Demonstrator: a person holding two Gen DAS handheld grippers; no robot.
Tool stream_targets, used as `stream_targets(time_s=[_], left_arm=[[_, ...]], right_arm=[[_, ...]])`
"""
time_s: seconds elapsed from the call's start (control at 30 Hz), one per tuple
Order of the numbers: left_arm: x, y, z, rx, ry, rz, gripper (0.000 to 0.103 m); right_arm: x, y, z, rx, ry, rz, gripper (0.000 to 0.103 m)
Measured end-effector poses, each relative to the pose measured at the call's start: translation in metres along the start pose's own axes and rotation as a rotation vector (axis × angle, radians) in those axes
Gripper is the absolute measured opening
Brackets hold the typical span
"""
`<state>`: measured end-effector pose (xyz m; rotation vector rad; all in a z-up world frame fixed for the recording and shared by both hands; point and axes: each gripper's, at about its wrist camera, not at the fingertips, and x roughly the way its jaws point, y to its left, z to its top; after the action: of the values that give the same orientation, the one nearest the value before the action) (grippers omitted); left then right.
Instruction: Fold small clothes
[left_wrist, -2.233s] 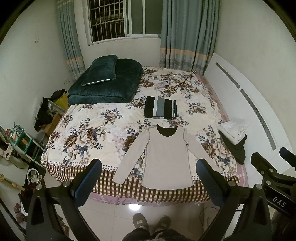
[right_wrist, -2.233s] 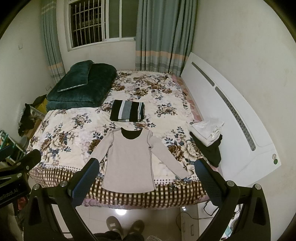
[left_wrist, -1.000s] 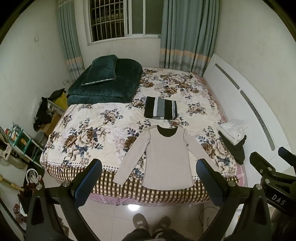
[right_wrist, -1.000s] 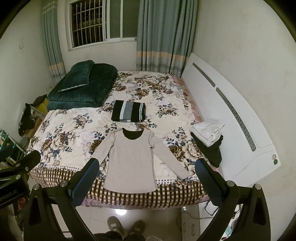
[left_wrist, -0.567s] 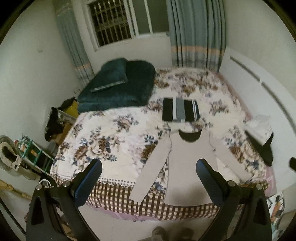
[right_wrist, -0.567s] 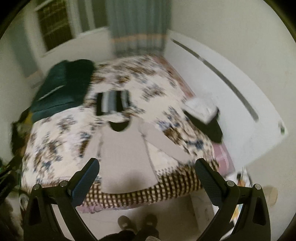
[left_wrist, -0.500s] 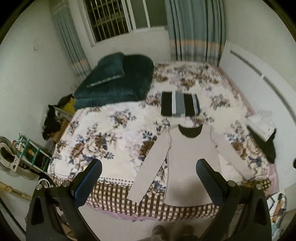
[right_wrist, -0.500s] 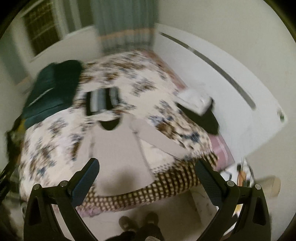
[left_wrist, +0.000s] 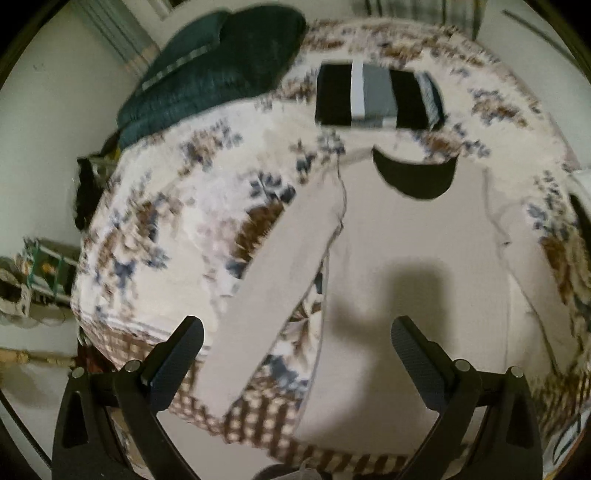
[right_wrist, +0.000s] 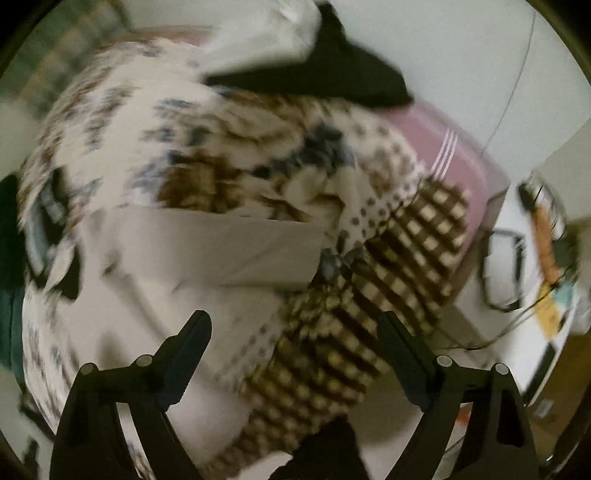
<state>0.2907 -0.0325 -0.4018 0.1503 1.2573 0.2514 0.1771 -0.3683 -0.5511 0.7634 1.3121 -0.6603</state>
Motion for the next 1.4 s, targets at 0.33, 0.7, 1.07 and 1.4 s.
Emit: stream_targets(time_s=[0.33,0.7,1.07,1.4], left_arm=[[0.124,-0.020,0.012,-0.032,0.134,0.009,0.103],[0.114,0.065,0.003,-0.118,0.084,0.038,0.103],[0.118,0.185,-0.078,-0.305,0.147,0.182,0.103],[0.161,0.235,-0.148,-0.528,0.297,-0.021,0.103]], right_arm=[[0.150,-0.013,0.040,0.161,0.079,0.059,0.030],[0.044,0.194,-0.058,-0.510,-0.179,0.007,0.005],[0.112,0.365,-0.385,-1.509,0.028,-0.046,0.005],[0.160,0.331,-0.388,-1.388,0.343,-0.023,0.045]])
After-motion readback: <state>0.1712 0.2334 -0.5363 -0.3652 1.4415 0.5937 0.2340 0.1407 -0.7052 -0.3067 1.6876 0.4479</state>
